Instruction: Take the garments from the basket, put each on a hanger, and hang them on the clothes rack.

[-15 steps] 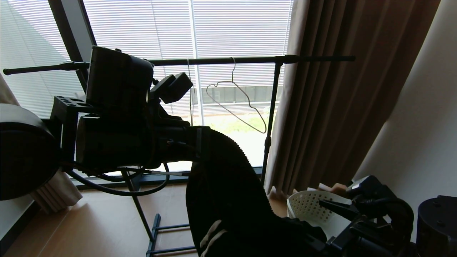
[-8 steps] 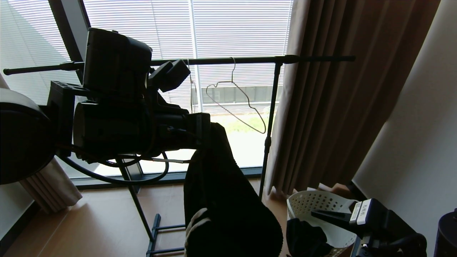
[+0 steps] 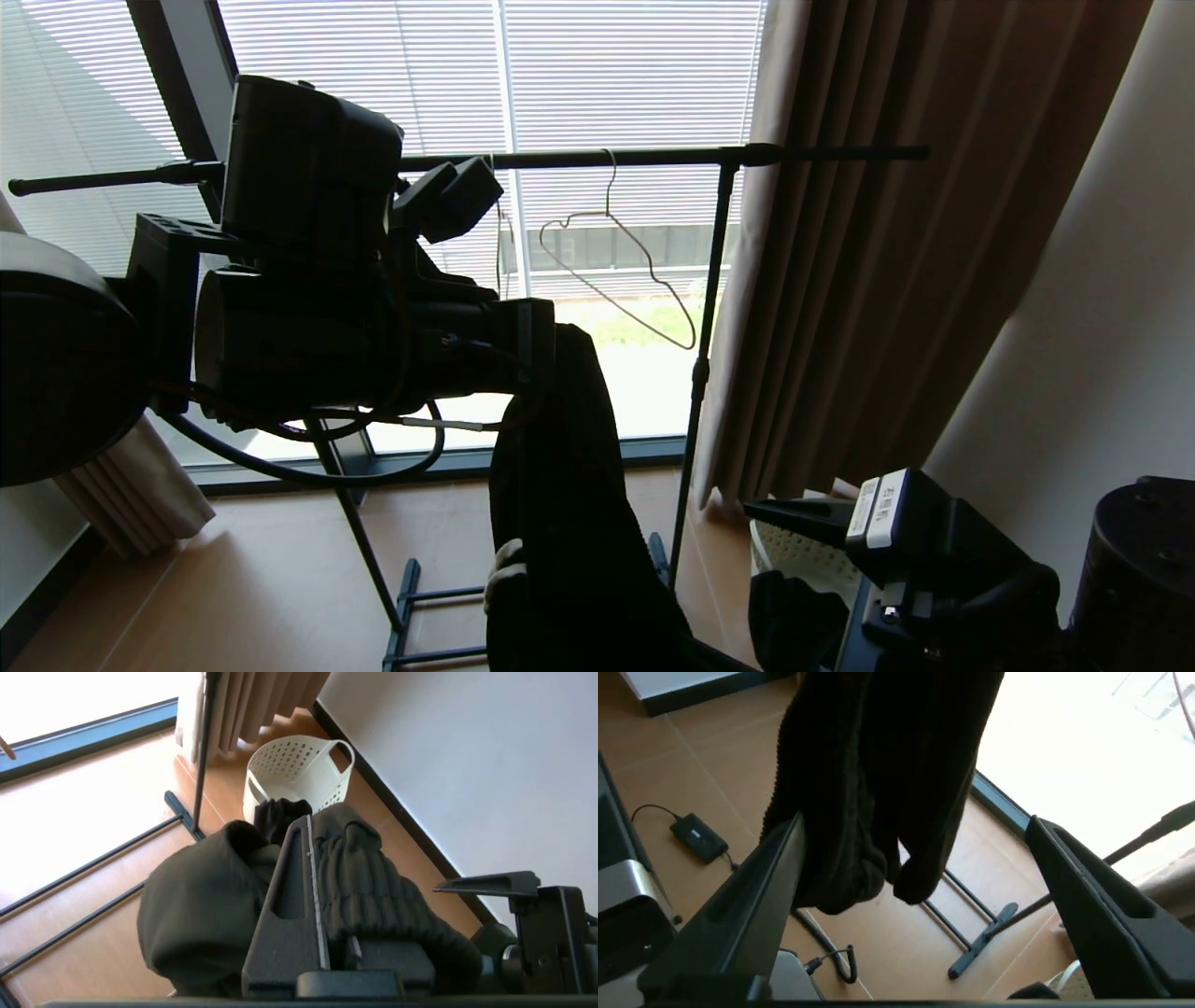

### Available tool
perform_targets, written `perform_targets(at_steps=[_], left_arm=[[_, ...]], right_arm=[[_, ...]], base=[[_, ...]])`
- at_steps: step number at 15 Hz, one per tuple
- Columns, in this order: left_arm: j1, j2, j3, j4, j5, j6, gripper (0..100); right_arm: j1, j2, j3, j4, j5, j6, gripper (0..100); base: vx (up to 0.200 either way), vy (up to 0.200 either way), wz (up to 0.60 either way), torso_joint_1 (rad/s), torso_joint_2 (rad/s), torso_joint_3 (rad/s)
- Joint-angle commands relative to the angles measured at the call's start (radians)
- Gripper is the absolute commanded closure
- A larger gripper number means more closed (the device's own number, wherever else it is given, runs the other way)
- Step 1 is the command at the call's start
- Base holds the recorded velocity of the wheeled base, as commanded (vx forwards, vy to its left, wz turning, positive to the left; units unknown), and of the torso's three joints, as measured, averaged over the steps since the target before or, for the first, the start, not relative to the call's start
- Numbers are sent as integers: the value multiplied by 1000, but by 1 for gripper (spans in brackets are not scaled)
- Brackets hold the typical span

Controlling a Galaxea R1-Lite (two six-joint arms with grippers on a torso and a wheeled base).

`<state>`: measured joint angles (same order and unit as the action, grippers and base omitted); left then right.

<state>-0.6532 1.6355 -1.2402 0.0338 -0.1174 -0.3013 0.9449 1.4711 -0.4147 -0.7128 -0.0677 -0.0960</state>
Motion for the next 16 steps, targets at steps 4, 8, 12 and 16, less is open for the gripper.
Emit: perform_targets(at_steps=[4,8,12,16], left_arm=[[-2,-2,-4,0,1,5,100],[-11,-8,1,1,-1,5,100],[-11,-14,16,0,-4,4,100],[-9,-25,50,-2,-8,4,100]], right_arm=[[40,75,-15,-4,-8,2,0],[-37,193,-18,-25,3,28,0],[-94,344,-4,-201,35,56,100],[-163,361,-7,-267,34,116,100]], base=[[0,0,0,0,0,0],[0,0,0,0,0,0],[0,0,0,0,0,0],[0,0,0,0,0,0]])
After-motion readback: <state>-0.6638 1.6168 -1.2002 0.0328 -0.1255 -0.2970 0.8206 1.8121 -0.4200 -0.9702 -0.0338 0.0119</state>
